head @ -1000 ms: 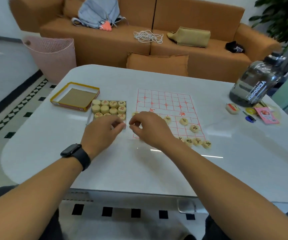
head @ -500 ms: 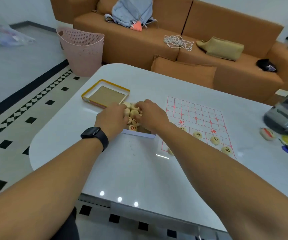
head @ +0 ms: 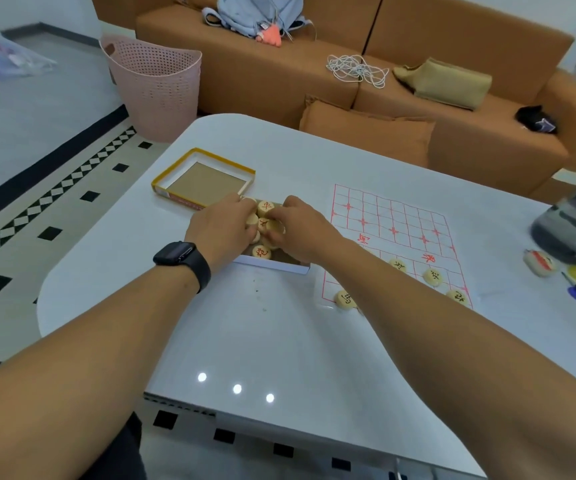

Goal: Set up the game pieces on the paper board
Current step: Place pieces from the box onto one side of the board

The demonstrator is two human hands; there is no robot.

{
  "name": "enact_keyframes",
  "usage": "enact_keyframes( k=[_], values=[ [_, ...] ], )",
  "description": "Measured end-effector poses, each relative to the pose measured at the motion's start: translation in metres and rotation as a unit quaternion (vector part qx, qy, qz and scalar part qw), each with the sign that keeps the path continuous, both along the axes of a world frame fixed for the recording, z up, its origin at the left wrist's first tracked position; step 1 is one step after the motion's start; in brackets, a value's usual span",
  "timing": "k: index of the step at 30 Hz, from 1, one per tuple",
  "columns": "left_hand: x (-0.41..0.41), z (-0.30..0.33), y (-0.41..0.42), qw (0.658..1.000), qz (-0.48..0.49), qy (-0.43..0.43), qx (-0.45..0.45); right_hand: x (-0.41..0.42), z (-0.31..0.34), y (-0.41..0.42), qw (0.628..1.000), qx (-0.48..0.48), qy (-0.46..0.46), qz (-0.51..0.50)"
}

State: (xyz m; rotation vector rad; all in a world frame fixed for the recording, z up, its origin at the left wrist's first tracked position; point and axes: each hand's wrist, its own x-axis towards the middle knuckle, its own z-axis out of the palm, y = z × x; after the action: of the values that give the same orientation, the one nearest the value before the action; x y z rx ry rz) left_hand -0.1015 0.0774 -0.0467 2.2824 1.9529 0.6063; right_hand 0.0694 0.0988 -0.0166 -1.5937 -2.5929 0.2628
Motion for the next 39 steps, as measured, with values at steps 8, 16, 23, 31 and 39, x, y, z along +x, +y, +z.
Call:
enact_keyframes(
  k=[8, 16, 23, 31, 39],
  values=[
    [0.006, 0.007, -0.008, 0.999, -0.020, -0.037, -0.006, 0.023, -0.001, -0.021, 0.994, -0.007, 0.103, -0.044],
    [0.010, 0.009, -0.019, 0.987, -0.040, -0.158, -0.011, 0.034, -0.007, -0.040, 0.982, -0.004, 0.175, -0.078],
    [0.017, 0.010, -0.018, 0.983, -0.074, -0.168, -0.030, 0.033, -0.011, -0.037, 0.996, 0.041, 0.052, -0.054],
    [0.020, 0.011, -0.019, 0.986, -0.134, -0.072, -0.074, 0.037, -0.014, -0.032, 0.998, 0.039, 0.043, -0.038],
    [0.016, 0.012, -0.023, 0.985, -0.094, -0.114, -0.095, 0.032, -0.016, -0.034, 0.997, 0.028, 0.057, -0.054]
  ],
)
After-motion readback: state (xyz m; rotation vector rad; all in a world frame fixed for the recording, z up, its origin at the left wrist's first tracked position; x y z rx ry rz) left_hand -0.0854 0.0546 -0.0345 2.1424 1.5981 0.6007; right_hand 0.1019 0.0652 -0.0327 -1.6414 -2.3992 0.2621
